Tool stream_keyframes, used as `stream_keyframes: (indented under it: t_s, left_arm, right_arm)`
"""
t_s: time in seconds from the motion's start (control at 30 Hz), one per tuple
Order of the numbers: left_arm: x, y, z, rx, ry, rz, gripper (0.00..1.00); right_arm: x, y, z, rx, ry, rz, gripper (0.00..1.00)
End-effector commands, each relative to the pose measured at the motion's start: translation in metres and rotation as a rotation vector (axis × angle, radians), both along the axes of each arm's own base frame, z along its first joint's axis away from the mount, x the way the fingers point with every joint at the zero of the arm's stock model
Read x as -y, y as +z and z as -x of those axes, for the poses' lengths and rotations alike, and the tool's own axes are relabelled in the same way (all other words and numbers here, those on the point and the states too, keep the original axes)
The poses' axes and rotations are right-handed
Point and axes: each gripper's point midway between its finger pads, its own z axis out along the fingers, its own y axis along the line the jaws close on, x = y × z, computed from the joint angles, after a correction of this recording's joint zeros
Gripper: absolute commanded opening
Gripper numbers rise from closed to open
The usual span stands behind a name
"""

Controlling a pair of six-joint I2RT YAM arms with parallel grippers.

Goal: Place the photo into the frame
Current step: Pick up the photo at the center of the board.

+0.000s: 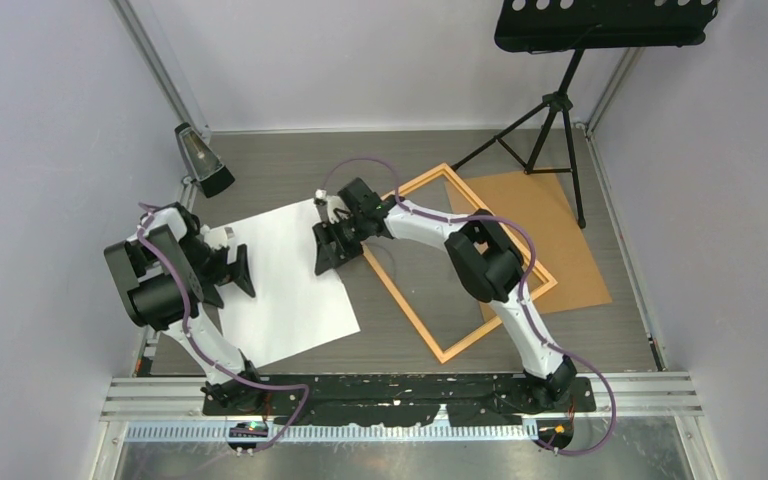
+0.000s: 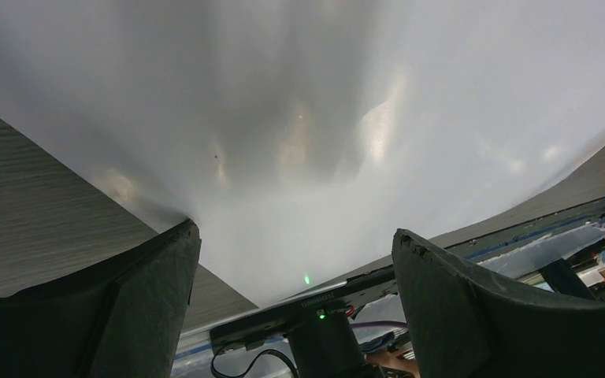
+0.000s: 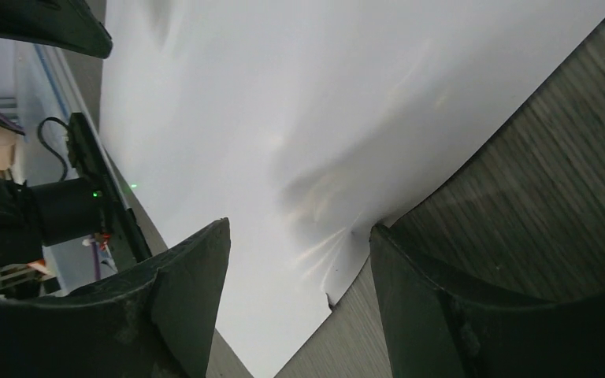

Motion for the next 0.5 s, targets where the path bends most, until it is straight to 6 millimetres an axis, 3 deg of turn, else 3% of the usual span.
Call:
stream_keyframes:
  t_s: [0.0,0.47]
  left_arm:
    - [0.005,0.006,-0.013,0.073,-0.009,0.046,0.92]
    - [0.022,0.016,-0.020,0.125,-0.025,0.133,0.91]
  right_arm:
    - [-0.016,-0.021,0.023,-0.162,0.033,-0.063,0.72]
    - [-0.041,0.020,0.028,-0.242,0.095,-0.275,0.72]
